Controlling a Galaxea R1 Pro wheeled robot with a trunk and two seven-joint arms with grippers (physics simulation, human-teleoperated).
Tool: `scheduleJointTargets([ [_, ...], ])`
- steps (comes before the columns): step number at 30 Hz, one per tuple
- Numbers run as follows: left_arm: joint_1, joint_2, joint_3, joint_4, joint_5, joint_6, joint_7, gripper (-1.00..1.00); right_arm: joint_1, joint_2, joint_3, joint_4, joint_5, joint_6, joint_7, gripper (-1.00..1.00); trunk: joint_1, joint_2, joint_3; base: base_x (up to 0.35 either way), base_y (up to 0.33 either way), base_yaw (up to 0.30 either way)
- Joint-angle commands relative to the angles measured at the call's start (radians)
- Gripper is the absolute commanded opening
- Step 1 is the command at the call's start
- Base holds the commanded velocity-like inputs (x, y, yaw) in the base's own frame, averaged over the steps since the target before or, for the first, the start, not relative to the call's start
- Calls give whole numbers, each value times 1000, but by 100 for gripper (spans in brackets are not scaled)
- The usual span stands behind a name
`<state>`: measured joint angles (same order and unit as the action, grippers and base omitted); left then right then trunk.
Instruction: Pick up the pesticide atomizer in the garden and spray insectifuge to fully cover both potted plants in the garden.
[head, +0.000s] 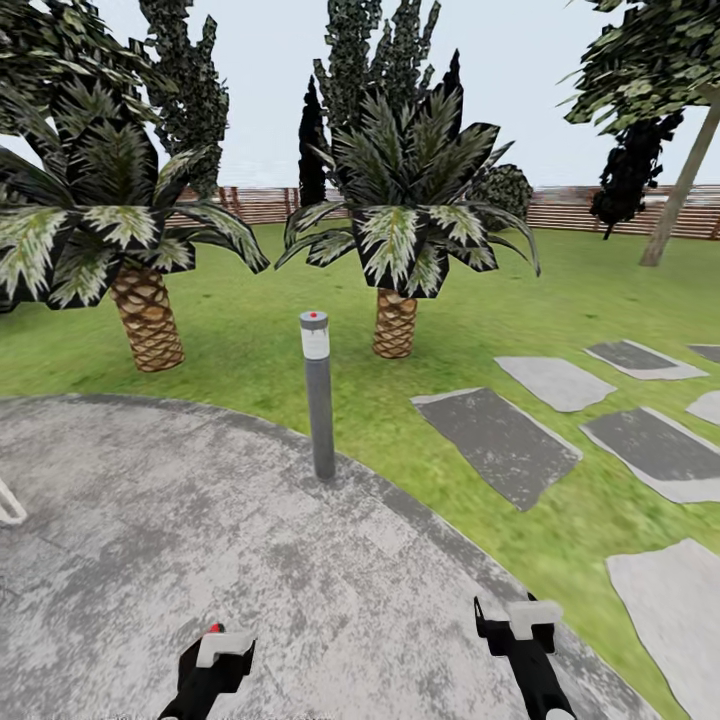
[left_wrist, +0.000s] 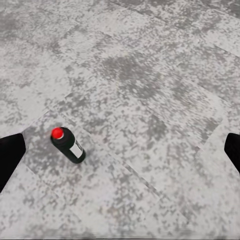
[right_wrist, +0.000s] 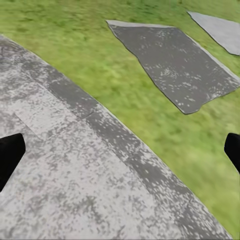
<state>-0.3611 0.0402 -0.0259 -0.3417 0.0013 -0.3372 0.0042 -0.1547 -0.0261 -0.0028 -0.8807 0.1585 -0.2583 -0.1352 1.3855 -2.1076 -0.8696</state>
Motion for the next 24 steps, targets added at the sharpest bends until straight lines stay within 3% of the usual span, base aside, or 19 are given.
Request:
scheduleJointTargets([
  [1,-1,0,-2,1,0,-3,0,100,0,0,0,0,10,-1,-6,100,0,0,-1,0,0,273],
  [17,-1,1,0,1,0,-5,1,100,0,0,0,0,10,-2,-6,100,0,0,-6,0,0,271],
  [24,0,1,2,2,-3,-5,2,100,0,-1,0,0,10,-2,-4,100,0,0,-6,0,0,55],
])
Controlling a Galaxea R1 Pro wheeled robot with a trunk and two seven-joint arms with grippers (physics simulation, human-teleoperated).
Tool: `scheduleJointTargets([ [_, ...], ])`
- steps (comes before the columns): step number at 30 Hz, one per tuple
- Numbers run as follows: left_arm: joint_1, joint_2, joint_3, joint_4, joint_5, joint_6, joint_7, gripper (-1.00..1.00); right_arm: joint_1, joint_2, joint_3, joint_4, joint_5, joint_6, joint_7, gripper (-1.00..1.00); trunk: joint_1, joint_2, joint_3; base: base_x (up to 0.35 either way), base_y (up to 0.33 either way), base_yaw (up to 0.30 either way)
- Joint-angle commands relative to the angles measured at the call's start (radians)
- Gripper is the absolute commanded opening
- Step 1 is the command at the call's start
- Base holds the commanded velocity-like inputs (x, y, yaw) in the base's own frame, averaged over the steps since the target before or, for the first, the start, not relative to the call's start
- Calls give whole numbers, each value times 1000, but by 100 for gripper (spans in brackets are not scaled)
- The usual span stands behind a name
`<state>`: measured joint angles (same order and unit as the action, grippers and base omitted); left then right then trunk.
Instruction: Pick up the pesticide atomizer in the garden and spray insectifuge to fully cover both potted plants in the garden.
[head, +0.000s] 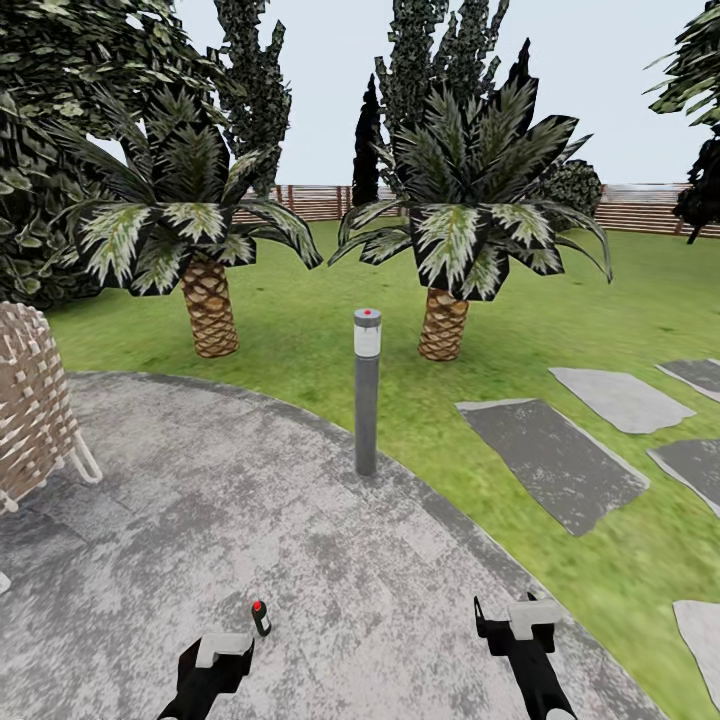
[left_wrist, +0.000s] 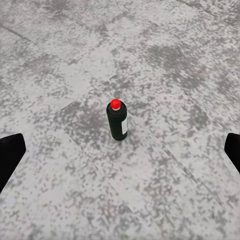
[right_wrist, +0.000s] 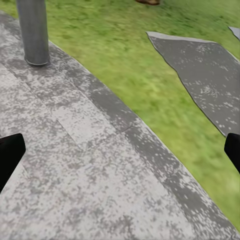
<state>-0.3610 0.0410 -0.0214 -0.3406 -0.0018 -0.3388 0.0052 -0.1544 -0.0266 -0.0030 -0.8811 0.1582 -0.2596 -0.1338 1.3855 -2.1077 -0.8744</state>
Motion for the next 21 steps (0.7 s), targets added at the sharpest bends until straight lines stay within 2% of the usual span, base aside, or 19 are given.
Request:
scheduleJointTargets([
  [1,-1,1,-2,1,-1,-3,1,100,0,0,0,0,11,-1,-6,100,0,0,-1,0,0,5],
  [7,-1,5,0,2,5,-3,4,100,0,3,0,0,9,-1,-6,100,0,0,-1,0,0,1],
  [21,-1,5,0,2,5,-3,5,100,0,5,1,0,9,-1,-6,100,53,-98,-45,0,0,0],
])
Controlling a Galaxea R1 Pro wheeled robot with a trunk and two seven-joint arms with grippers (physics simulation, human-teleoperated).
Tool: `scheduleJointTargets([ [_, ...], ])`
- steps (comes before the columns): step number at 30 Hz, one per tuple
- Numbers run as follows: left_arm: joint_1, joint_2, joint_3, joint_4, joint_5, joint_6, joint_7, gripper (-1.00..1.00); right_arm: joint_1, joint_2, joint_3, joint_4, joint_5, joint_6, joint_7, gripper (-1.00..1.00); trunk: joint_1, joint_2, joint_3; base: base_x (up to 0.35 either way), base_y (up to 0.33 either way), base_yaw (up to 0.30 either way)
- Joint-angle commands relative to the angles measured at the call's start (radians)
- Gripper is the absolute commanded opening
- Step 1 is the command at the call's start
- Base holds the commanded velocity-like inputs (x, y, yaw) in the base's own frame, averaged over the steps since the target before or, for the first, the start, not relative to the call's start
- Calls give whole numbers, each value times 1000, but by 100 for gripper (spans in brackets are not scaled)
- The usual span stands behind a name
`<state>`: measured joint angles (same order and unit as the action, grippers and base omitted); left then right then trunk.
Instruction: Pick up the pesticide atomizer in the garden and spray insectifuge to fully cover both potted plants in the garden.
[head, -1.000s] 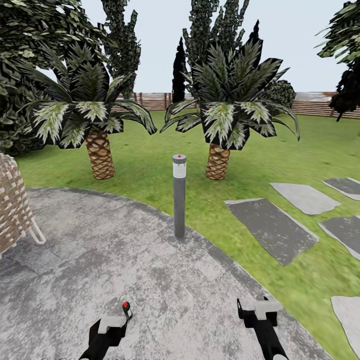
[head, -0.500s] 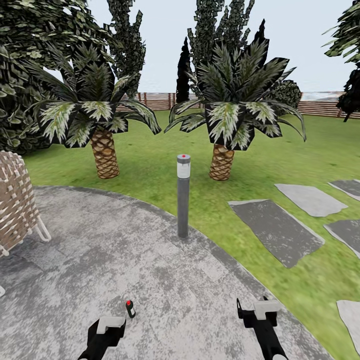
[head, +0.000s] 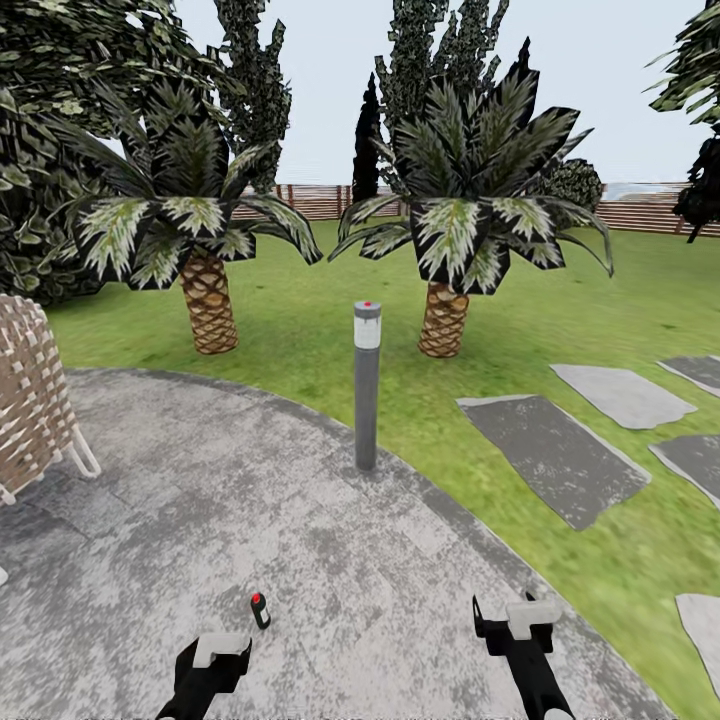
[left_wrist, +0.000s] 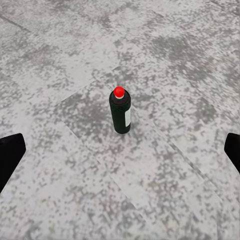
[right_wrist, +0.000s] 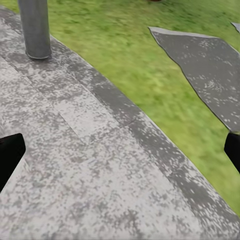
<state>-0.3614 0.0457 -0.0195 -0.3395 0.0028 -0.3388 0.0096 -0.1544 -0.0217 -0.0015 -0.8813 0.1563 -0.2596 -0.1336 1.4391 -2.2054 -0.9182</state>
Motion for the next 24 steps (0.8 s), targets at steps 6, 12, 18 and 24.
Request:
scheduleJointTargets([
  [6,-1,0,-2,2,0,-3,1,100,-1,0,0,1,11,-1,-5,100,23,-43,-20,0,0,0],
  [12,-1,0,-2,2,0,-3,1,100,-1,0,0,0,10,-1,-5,100,46,-85,-39,0,0,2],
  [18,-1,0,-2,2,-1,-3,1,100,-1,2,-1,-1,9,0,-5,100,69,-127,-63,0,0,54],
  [24,-7,-2,-7,0,-7,-1,1,100,-1,3,-2,-8,8,4,-6,100,92,-169,-91,0,0,15],
])
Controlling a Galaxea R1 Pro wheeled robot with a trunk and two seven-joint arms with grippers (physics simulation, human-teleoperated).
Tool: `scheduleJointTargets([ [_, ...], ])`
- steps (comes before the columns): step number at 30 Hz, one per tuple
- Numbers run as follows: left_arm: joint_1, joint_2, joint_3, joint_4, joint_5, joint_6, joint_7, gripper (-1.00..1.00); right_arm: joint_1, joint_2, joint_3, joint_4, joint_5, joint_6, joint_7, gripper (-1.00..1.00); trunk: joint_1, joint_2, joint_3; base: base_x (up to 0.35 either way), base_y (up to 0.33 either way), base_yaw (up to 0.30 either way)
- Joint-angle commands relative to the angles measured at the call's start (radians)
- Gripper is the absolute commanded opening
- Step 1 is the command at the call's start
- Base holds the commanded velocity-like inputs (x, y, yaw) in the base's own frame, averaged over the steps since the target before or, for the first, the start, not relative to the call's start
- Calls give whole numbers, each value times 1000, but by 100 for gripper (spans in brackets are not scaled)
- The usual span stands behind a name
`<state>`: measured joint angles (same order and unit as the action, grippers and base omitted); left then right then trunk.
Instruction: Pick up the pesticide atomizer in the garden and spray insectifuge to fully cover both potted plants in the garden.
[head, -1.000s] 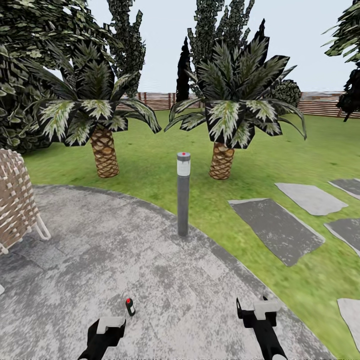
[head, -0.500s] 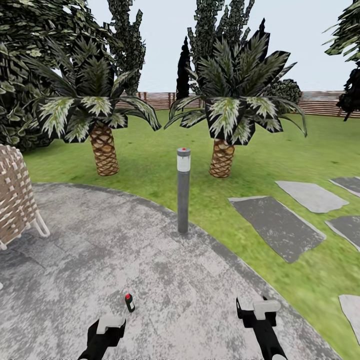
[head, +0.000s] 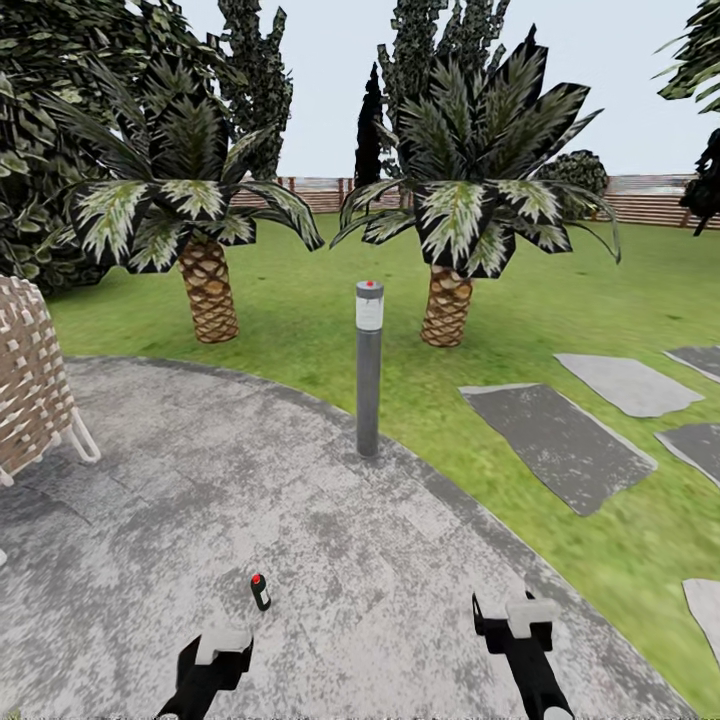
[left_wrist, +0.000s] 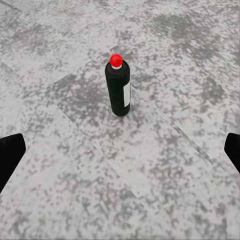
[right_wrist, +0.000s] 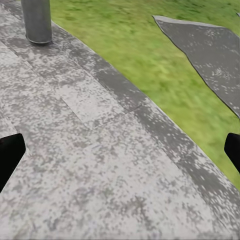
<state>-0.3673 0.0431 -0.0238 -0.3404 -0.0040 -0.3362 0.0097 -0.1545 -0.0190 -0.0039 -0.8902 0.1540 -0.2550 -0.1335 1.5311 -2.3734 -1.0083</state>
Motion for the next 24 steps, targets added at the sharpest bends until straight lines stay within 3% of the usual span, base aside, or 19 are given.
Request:
scheduleJointTargets([
  [1,-3,0,-3,0,-2,-3,1,100,-1,0,-1,-1,11,-1,-6,100,4,-8,-6,0,0,3],
  [13,-88,-10,-8,1,-6,2,1,100,-47,-2,-2,-3,12,8,-7,100,50,-92,-62,0,0,0],
  [18,-98,-13,-10,0,-6,0,1,100,-96,-2,-2,-14,9,125,-6,100,69,-127,-86,0,0,0],
  [24,-94,-11,-14,0,-5,-5,1,100,-102,1,6,-19,13,137,-5,100,72,-128,-112,0,0,0],
])
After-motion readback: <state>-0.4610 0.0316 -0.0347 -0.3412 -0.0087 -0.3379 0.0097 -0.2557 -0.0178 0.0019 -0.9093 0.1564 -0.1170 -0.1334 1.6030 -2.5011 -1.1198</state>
